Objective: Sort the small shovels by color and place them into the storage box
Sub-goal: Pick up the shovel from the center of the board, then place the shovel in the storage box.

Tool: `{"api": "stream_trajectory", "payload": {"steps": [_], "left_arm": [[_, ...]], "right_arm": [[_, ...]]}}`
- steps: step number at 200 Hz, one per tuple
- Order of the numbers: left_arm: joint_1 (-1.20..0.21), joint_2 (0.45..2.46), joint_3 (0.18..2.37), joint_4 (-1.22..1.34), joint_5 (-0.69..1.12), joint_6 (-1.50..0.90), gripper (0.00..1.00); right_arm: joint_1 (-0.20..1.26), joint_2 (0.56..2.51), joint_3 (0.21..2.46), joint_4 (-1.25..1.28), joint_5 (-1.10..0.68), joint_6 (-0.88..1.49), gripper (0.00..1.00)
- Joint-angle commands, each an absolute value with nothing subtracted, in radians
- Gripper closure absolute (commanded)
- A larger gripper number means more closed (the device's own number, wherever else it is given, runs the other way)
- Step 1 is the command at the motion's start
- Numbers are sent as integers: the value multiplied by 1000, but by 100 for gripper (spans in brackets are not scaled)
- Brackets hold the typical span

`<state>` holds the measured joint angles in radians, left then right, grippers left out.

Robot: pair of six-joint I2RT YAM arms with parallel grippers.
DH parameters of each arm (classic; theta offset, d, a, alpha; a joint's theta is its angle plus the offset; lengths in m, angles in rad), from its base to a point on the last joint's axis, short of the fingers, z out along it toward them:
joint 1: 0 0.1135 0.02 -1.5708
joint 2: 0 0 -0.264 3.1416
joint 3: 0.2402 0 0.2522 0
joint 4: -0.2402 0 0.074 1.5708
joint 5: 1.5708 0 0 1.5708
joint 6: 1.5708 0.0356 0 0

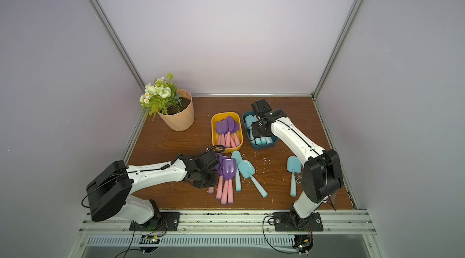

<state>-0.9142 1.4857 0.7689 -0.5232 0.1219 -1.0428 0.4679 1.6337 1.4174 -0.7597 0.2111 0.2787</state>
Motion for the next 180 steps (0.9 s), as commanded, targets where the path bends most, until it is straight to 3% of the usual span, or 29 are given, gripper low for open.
{"api": "stream_trajectory", "payload": {"steps": [1, 25, 85, 140, 180], "left_arm": [[-920, 1473, 774, -650, 33, -1089, 87], [-911, 1435, 804, -734, -41, -1122, 99], [-857, 1436, 1120, -877, -186, -1025, 99], [-760, 1776, 1612, -865, -89, -840, 99], [-751, 2008, 1801, -856, 3, -829, 99]], "right_arm": [[463, 1596, 1396, -756, 193, 291, 60], [463, 1584, 1384, -748, 181, 295, 60], [463, 1536, 1354, -736, 193, 298, 60], [463, 1500, 1320, -728, 186, 307, 60], [463, 1471, 1309, -730, 190, 311, 60]]}}
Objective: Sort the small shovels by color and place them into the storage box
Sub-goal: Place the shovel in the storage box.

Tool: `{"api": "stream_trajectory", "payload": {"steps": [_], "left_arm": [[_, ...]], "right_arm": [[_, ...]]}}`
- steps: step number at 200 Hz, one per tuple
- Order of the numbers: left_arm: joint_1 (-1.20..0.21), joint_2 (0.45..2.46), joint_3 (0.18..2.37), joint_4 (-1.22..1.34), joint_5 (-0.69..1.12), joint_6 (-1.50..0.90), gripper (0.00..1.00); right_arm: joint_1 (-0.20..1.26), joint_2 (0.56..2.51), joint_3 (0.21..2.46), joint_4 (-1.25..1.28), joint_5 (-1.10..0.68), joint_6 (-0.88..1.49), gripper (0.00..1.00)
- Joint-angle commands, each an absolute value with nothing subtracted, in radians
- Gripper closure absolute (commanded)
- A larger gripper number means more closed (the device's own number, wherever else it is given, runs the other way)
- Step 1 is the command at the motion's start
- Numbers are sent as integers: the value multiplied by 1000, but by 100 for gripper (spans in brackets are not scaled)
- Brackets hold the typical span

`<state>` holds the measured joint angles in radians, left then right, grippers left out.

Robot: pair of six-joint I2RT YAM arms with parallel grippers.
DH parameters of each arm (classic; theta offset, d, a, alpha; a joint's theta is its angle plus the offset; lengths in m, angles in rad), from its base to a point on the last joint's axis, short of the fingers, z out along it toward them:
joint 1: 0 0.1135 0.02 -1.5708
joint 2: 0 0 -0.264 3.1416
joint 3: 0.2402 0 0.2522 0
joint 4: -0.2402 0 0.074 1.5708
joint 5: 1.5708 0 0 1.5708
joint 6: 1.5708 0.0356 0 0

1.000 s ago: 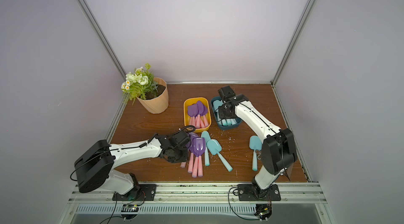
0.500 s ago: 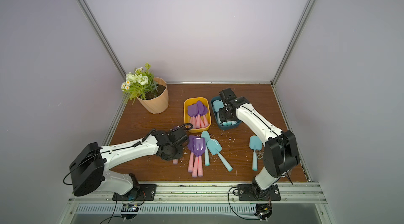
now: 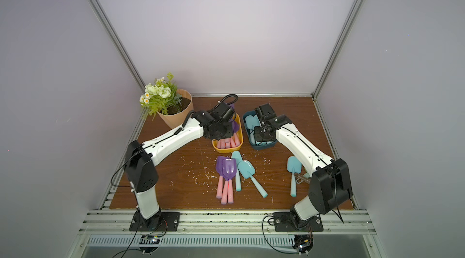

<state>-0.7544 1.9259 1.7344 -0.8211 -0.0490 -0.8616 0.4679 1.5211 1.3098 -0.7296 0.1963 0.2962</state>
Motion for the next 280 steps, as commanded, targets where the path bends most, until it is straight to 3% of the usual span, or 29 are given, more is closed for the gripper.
{"api": "stream_trajectory", "payload": {"steps": [1, 97, 117, 139, 170, 202, 280], "left_arm": [[-751, 2011, 1803, -856, 2, -830, 99], [-739, 2067, 1755, -779, 10, -937, 99], [-739, 2050, 1720, -754, 28, -959, 84], [-740, 2029, 1688, -736, 39, -975, 61], [-739, 2007, 1700, -730, 31, -966, 46], [-739, 1972, 1744, -732, 14, -950, 43], [-737, 1838, 1647, -731, -58, -953, 42]], "right_arm": [[463, 1469, 1309, -731, 191, 310, 60], [463, 1428, 1259, -724, 181, 304, 60], [463, 1420, 1249, -725, 164, 305, 60], [463, 1413, 1229, -731, 123, 312, 60], [466, 1382, 1170, -745, 35, 348, 60], [496, 1320, 1044, -726, -83, 396, 59], [705, 1253, 815, -776, -73, 505, 59]]}}
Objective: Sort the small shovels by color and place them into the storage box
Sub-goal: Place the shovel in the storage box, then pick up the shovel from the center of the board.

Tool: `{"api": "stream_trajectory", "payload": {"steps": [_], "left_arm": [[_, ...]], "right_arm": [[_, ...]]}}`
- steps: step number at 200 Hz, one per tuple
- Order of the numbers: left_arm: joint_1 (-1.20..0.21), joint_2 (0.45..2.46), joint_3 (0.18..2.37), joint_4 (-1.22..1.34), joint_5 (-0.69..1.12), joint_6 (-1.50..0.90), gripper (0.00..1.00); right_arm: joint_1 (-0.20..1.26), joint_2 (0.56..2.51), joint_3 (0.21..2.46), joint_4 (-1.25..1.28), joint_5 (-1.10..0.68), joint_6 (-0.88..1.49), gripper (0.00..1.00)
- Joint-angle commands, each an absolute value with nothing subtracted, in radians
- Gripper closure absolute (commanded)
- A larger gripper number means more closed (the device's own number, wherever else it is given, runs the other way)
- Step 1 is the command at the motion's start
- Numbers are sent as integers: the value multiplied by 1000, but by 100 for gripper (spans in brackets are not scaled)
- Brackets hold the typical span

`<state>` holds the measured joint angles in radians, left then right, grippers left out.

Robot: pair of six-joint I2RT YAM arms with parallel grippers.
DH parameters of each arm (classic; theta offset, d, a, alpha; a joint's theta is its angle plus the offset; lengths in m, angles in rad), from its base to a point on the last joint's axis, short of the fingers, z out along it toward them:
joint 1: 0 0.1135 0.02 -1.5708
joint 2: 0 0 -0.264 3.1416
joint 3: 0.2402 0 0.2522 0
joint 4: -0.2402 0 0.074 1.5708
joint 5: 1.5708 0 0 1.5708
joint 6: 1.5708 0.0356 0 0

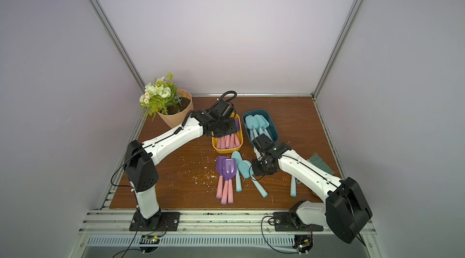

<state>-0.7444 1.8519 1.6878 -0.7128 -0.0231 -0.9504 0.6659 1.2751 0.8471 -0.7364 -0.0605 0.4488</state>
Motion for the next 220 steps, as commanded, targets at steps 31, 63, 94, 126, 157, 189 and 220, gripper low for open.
{"api": "stream_trajectory", "payload": {"steps": [31, 63, 94, 126, 157, 189, 220], "left_arm": [[-736, 1835, 1622, -729, -53, -945, 42], [-736, 1828, 1596, -711, -41, -946, 42], [-736, 1803, 1570, -695, -43, -952, 42], [-736, 1768, 1528, -680, -49, -966, 42], [-736, 1746, 1489, -661, -40, -971, 42], [-735, 1732, 1447, -647, -38, -969, 42], [-730, 1720, 1422, -626, -40, -968, 42]], "right_arm": [[749, 1252, 771, -767, -81, 535, 58], [771, 1256, 730, -768, -66, 544, 58], [787, 1286, 676, -717, -84, 559, 59], [806, 1300, 643, -656, -93, 586, 83], [808, 1237, 647, -664, -43, 641, 100], [808, 1150, 717, -725, 3, 656, 100], [807, 1146, 867, -768, -15, 607, 100]]}}
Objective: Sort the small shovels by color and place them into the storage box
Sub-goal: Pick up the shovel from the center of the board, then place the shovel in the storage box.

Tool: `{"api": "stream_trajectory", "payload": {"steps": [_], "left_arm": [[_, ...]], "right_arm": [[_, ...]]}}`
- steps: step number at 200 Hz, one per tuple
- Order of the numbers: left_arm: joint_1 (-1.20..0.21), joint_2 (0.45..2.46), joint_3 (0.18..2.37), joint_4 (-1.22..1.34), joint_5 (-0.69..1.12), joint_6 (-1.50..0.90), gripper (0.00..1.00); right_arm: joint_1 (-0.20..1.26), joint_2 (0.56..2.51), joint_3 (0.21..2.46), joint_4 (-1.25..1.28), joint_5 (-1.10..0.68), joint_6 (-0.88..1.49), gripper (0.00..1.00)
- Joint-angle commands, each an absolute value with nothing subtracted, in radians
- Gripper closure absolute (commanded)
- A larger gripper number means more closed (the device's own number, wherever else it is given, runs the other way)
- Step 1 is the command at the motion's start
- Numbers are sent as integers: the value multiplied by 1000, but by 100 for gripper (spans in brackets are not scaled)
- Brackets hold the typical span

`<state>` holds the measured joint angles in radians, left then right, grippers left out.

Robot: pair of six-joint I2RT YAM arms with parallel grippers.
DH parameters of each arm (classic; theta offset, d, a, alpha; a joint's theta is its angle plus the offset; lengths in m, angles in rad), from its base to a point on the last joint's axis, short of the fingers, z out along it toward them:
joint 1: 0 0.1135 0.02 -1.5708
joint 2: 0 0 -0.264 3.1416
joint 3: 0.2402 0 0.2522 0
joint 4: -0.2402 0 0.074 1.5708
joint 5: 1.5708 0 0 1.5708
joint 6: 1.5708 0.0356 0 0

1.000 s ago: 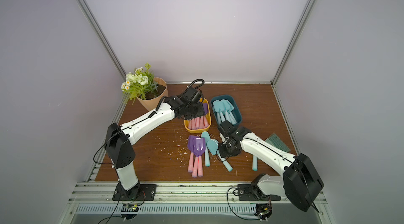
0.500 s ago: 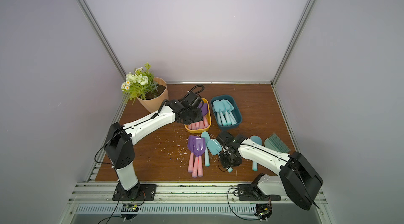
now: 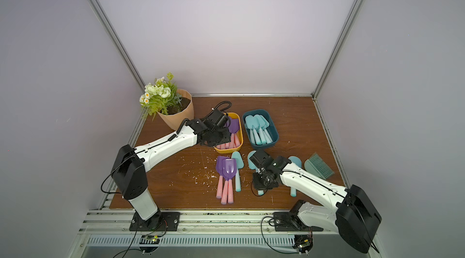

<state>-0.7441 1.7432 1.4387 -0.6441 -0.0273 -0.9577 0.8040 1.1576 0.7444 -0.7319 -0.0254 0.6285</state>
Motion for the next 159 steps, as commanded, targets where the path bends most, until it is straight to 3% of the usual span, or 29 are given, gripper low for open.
{"api": "stream_trajectory", "payload": {"steps": [1, 32, 85, 159], "left_arm": [[-730, 1720, 1421, -625, -39, -969, 42], [-725, 1712, 1406, -605, -38, -966, 42], [-718, 1679, 1367, -582, -41, -969, 42], [-713, 1607, 1287, -574, -58, -1001, 42]], "right_arm": [[807, 1147, 871, -769, -17, 606, 100], [772, 1207, 1037, -777, 5, 555, 100], [516, 1517, 1381, -794, 77, 373, 100], [469, 1826, 1570, -829, 115, 248, 99]]}}
